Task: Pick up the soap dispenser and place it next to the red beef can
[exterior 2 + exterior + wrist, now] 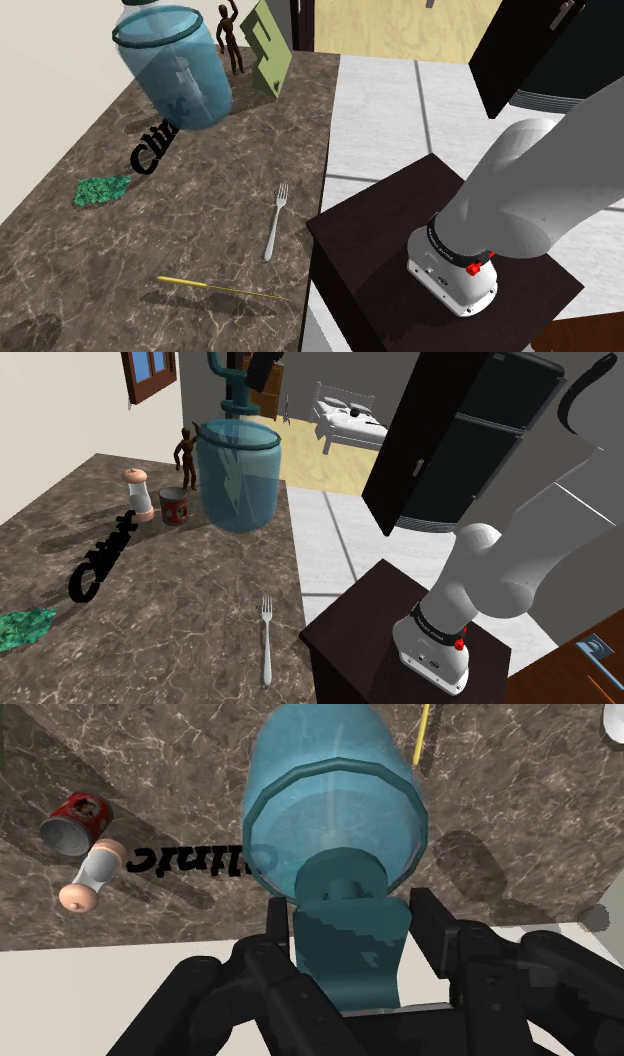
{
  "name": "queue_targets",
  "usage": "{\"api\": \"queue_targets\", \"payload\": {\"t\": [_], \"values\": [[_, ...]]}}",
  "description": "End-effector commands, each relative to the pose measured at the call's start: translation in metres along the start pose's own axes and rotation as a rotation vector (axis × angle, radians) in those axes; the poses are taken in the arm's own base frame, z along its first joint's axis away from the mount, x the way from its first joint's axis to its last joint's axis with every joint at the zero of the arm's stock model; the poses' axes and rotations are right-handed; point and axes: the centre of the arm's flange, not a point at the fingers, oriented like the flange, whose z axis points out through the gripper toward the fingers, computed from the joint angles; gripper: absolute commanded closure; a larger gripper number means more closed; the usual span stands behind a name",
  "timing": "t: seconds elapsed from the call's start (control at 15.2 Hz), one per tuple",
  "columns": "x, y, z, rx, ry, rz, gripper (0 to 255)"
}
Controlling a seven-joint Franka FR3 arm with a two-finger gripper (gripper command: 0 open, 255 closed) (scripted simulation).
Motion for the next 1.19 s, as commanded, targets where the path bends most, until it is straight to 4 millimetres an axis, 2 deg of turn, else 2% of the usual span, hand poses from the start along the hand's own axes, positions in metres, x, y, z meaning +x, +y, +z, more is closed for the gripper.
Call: {"api": "queue_targets", "payload": {"t": [0.0,1.12], "values": [[0.005,0.018,0.009,0.0,0.001,0.0,255],[0.036,0.205,0.128,0.0,0.001,0.0,255]]}}
